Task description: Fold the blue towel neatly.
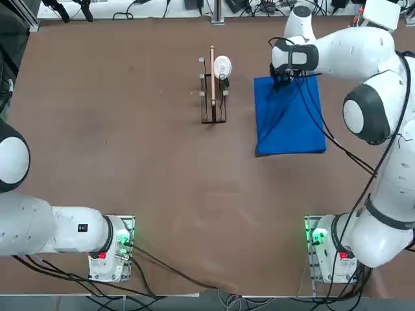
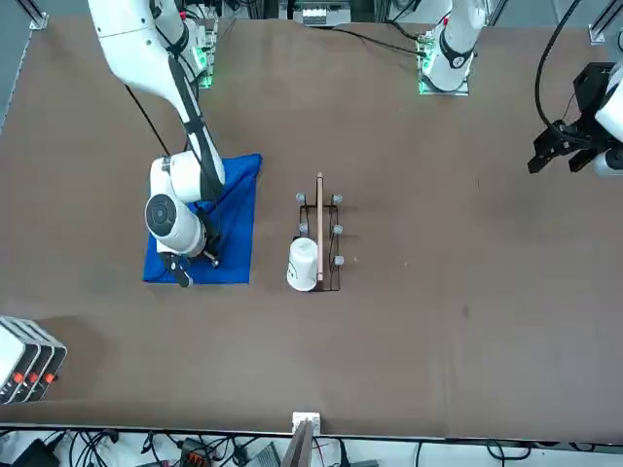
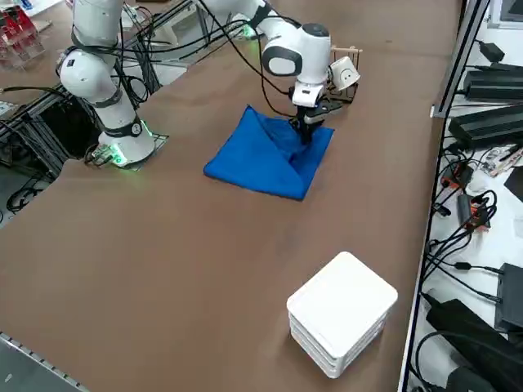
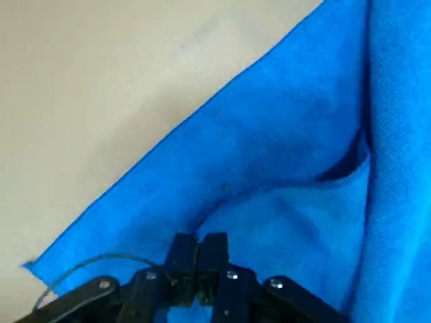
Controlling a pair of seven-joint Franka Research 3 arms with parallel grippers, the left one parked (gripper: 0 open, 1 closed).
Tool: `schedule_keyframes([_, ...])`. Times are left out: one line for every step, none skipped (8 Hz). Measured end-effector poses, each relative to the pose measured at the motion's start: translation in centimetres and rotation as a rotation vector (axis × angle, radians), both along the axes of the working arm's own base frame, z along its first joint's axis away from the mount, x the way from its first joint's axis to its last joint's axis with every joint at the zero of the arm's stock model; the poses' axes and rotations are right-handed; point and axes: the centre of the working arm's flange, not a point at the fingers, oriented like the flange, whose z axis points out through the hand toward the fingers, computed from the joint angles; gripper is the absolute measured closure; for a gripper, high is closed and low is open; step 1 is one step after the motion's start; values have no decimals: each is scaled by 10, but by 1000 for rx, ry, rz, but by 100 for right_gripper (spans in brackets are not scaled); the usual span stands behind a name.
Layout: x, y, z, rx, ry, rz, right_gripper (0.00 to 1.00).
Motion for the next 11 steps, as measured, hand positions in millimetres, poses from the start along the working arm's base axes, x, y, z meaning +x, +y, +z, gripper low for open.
schedule_keyframes([1,7,9,8,-15,15,97])
schedule_keyframes([4,15,20,17,-35,30,97])
schedule_keyframes([6,22,27,23,-50,45,97])
schedule_keyframes([6,28,30,27,-57,65,97])
schedule_keyframes([6,35,32,30,-61,82,97])
schedule_keyframes([6,39,35,32,-66,95,97])
schedule_keyframes([7,42,37,34,-72,102,97])
schedule_keyframes([10,46,38,36,-79,109,97])
schedule_keyframes([13,51,37,37,-85,116,97])
schedule_keyframes([15,58,35,37,-90,126,97])
schedule_keyframes([17,65,30,35,-91,135,97])
